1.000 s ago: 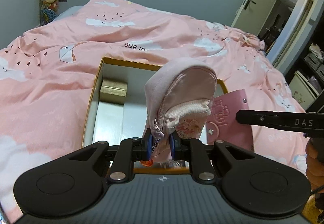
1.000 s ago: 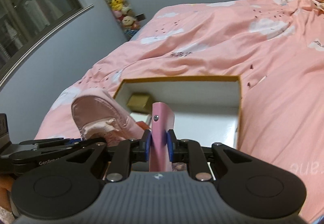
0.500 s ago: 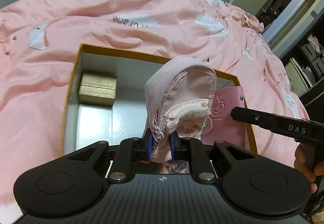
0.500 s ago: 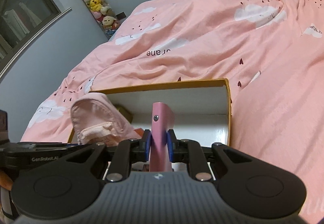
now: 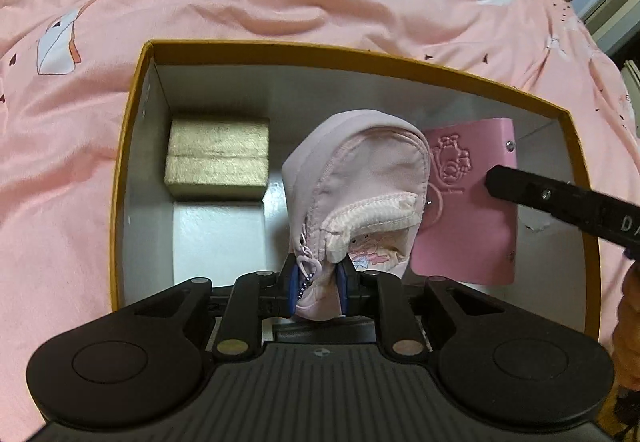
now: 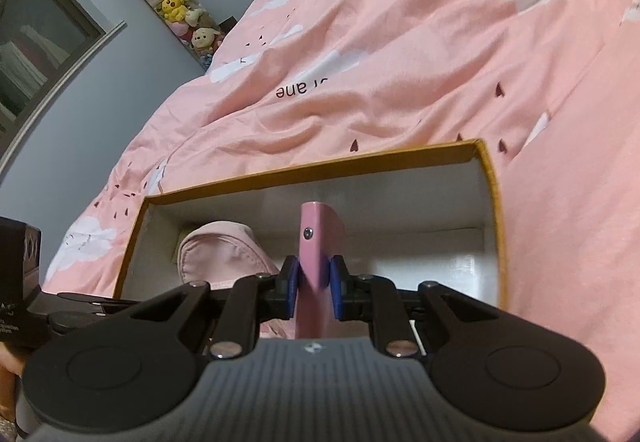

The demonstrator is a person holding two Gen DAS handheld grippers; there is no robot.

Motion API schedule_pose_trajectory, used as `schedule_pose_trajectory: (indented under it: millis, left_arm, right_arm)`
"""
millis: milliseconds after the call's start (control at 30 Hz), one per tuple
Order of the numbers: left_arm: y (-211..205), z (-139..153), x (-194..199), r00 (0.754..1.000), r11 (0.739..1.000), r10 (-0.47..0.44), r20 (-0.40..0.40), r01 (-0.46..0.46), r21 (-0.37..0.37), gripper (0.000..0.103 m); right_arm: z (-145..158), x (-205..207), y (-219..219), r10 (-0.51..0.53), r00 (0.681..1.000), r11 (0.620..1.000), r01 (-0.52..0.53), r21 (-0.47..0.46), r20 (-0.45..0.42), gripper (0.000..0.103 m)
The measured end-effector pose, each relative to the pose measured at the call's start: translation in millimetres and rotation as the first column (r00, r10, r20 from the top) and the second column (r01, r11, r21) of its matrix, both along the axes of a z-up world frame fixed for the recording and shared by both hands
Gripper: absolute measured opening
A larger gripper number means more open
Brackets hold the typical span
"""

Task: Organize objects
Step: 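Carry the pink pouch and pink wallet over the orange box, then lower the pouch and wallet into the orange box and open both tools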

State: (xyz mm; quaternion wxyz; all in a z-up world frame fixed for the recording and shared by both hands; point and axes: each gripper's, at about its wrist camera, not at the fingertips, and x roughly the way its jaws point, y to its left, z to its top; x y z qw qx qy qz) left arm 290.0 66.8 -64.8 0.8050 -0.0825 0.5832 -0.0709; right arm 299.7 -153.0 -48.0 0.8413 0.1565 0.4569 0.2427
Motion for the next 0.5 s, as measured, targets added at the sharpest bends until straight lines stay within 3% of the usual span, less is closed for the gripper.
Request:
schedule_pose_trajectory:
  millis: [200,400,500]
  left_arm:
    - [-0.1,1.1,7.5,1.0,0.997,-0.005,0.004,0.005,0.075,0.031]
    - [-6.7,5.0,6.7,0.998,0.992,-0.05,0.023,0.047,0.12,0.04]
    - [-8.1,10.6,4.7,0.997,0.992,-0.061,0.046,0.056,0.114,0.048]
  right_arm:
    - [-13.9,12.6,2.4,0.018,0.999,0.999,-0.016,0.04,-0.038,0.018]
    - [-17.8,18.5,11.3,0.036,0.999,0.998,-0.038,-0.048,-0.041,0.019]
    - [-15.1,18.0,20.4,0.041,0.999,0.983,-0.041,-0.178,-0.005,0.02]
